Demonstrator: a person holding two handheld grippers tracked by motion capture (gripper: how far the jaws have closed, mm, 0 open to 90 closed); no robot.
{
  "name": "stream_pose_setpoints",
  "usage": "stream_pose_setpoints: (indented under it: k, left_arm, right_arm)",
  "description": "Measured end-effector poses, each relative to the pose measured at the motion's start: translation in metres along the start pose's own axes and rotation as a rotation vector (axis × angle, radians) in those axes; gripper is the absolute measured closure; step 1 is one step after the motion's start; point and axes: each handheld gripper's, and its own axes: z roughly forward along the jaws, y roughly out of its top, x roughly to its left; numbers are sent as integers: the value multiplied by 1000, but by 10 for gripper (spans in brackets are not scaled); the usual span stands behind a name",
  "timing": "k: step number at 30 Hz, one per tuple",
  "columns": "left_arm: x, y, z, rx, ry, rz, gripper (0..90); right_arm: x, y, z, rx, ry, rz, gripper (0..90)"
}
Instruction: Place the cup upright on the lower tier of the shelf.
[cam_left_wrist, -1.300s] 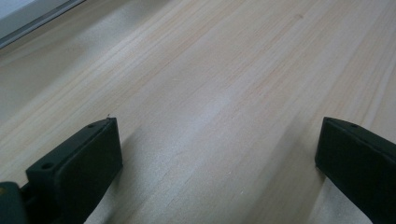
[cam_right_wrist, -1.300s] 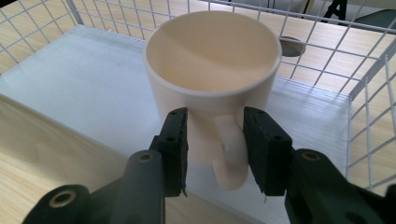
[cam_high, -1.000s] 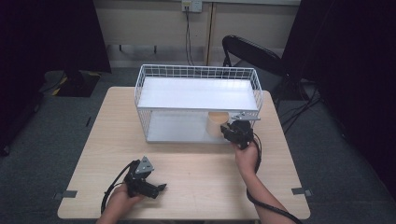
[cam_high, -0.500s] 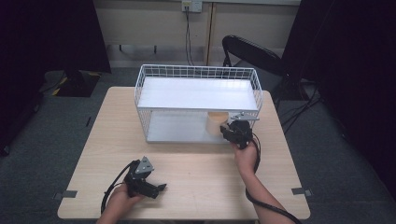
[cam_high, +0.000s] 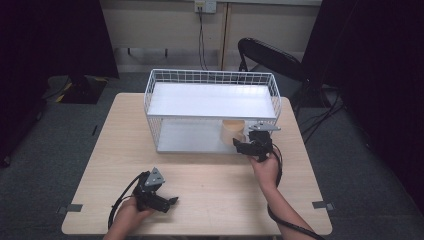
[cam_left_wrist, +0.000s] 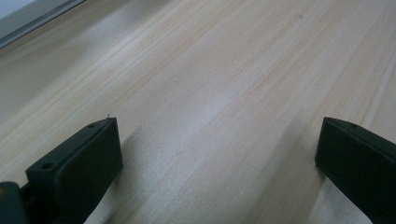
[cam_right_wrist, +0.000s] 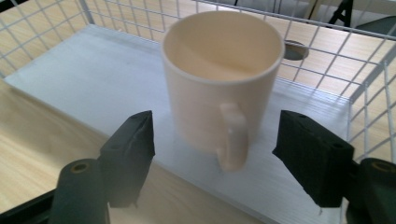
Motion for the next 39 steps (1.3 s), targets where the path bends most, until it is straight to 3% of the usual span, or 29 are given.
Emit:
stream_pose_setpoints:
  k: [6, 8, 11, 23, 31, 39]
  left_arm:
    - [0, 0, 0, 0, 0, 0, 1]
    - [0, 0, 0, 0, 0, 0, 1]
    - [0, 0, 0, 0, 0, 0, 1]
    - [0, 0, 0, 0, 0, 0, 1]
    - [0, 0, 0, 0, 0, 0, 0]
    - [0, 0, 0, 0, 0, 0, 0]
  right_arm:
    - [3, 1, -6, -7, 18, -21, 211]
    - [3, 0, -7, 10, 30, -11, 156]
    - [1, -2, -9, 20, 35, -4, 145]
    - [1, -5, -21, 18, 80, -21, 145]
    - [3, -7, -32, 33, 135, -37, 148]
    - [5, -14, -38, 41, 164, -79, 149]
